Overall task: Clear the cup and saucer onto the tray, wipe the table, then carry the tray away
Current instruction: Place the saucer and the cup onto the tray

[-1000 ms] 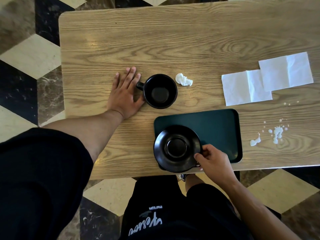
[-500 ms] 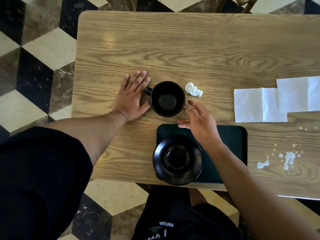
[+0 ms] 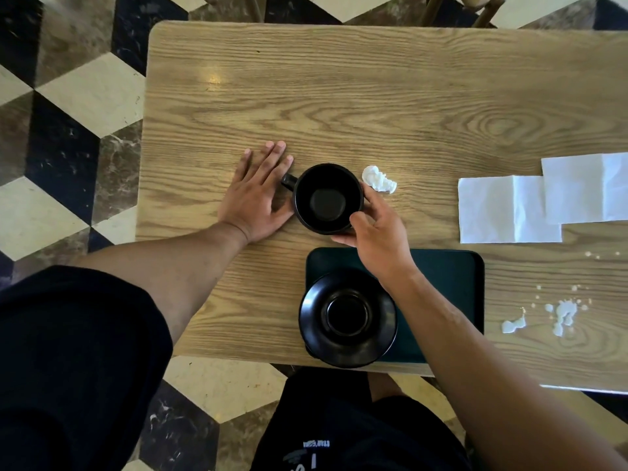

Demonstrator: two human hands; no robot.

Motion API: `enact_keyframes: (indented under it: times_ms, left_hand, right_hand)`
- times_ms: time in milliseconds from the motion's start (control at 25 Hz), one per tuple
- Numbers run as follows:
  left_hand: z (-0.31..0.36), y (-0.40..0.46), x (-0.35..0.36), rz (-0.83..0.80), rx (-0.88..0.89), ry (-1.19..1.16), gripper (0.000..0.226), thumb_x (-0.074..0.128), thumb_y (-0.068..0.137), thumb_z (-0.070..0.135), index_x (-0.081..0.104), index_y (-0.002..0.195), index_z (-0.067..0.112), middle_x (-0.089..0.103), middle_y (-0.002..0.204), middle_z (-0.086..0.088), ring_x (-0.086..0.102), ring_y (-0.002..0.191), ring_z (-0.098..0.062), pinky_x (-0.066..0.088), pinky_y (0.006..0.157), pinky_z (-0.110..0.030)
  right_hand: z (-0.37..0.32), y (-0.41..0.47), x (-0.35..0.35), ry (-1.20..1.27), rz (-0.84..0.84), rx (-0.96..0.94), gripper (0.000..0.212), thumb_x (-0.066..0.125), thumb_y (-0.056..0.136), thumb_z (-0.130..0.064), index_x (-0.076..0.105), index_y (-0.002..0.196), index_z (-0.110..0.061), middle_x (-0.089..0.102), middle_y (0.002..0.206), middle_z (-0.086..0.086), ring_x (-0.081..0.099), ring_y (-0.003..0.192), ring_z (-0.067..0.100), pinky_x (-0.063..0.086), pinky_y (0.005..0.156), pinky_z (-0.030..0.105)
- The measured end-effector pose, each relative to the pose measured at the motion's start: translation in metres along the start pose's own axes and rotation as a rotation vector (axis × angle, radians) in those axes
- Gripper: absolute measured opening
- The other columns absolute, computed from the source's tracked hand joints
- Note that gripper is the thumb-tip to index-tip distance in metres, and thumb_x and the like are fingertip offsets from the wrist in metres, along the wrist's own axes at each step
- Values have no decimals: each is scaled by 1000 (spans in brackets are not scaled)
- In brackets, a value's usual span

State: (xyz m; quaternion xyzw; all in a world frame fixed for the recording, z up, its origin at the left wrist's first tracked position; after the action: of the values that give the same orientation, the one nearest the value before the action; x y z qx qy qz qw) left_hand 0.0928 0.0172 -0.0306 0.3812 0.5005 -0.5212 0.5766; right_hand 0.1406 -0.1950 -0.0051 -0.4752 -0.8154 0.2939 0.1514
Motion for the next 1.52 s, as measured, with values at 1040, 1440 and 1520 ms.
enact_keyframes:
  times_ms: [1040,1440,1520]
  left_hand:
    - [1,-1,-2,30,-46,-14,76,42,94,49,33,160,12,21,172,-7,15,160,-24,8,129,-50]
    - [5,0,5,-60,-126,29,80,31,94,52,22,163,13,10,174,-6,2,161,-22,-3,129,-46]
    - [13,-2,9,-40,-224,10,82,30,93,54,21,163,12,9,174,-6,-1,161,-23,-7,128,-48]
  right_hand:
    - [61,-103,-128,93,296,50,55,45,94,6,71,129,-28,76,108,6,75,104,22,66,74,43]
    - [64,-99,-134,109,248,61,54,47,96,1,68,133,-31,76,110,5,75,104,22,66,75,43]
    - [65,-96,-134,112,237,71,52,48,97,-1,67,134,-32,77,110,3,75,103,21,66,75,42]
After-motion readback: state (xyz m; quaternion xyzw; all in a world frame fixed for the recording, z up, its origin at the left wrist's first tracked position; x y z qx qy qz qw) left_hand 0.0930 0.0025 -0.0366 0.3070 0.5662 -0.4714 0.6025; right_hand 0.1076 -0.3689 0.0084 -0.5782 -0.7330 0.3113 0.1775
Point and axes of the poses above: each hand's wrist, its own y-axis towards the middle knuckle, its own x-axis out of the palm, z = x × y, the point moved 10 cm from there along y, towards the middle knuckle
